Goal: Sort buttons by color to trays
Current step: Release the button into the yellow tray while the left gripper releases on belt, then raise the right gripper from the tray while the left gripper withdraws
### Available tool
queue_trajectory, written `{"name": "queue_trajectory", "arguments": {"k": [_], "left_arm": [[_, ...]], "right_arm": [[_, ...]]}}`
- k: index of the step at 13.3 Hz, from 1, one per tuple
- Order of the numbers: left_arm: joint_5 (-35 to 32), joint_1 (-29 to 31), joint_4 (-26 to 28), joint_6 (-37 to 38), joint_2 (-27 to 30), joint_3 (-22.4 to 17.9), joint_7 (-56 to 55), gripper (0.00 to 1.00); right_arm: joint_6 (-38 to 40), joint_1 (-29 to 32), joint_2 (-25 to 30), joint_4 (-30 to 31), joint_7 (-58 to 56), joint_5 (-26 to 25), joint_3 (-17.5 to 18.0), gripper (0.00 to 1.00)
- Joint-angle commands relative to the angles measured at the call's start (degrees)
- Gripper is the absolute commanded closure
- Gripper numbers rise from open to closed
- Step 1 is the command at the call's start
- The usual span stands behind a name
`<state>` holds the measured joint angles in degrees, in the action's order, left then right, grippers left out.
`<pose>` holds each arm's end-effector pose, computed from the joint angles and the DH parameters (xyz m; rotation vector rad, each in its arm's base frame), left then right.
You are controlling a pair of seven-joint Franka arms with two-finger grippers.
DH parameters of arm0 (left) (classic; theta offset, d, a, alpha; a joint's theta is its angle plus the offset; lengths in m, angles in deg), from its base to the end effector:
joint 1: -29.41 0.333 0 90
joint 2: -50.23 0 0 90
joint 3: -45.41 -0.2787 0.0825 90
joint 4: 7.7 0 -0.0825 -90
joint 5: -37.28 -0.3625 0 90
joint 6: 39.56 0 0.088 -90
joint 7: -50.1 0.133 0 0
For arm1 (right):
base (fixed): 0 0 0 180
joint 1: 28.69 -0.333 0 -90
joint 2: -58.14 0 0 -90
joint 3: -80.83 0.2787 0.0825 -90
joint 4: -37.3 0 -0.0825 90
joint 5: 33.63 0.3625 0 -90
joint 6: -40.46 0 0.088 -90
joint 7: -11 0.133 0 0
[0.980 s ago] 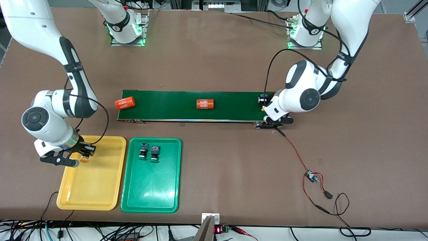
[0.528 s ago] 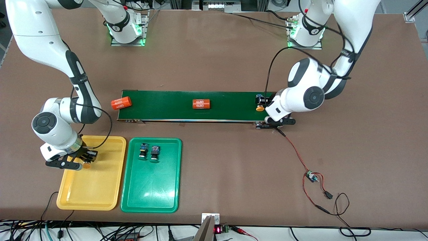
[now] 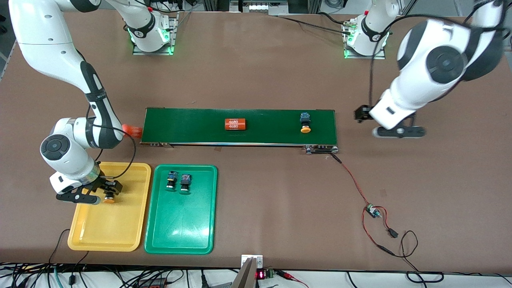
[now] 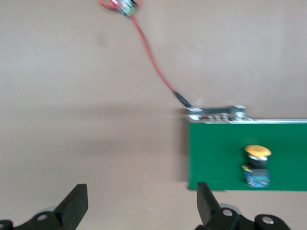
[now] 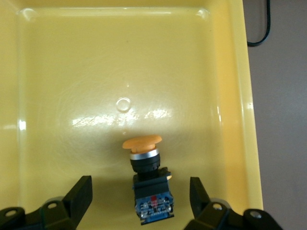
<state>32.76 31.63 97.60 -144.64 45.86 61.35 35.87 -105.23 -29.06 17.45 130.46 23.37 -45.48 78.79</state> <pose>0.5364 -0.1200 0.4224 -3.0687 0.0224 0.0944 0.6761 -0.0177 0.1871 2.9857 -0.1120 0.3283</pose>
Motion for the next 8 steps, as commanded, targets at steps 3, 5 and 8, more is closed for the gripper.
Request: {"name": "queue_trajectory", "arguments": {"k": [3, 5, 8], "left_arm": [[-0.8, -5.1, -5.1, 3.8, 4.6, -12.2, 13.4, 0.0], [-0.1, -5.7, -11.8, 12.1, 3.9, -13.7, 13.3, 0.0], [0.0, -6.4, -14.4, 16.6, 3.4, -14.2, 13.3, 0.0]], "right_arm": [[15.2, -3.2, 7.4, 0.2, 5.5, 0.2, 1.0, 0.08], [21.7, -4.3, 10.5, 0.3, 8.7, 1.6, 2.6, 0.08], [29.1, -5.1, 14.4, 0.3, 10.3, 7.0, 4.2, 0.04]]}}
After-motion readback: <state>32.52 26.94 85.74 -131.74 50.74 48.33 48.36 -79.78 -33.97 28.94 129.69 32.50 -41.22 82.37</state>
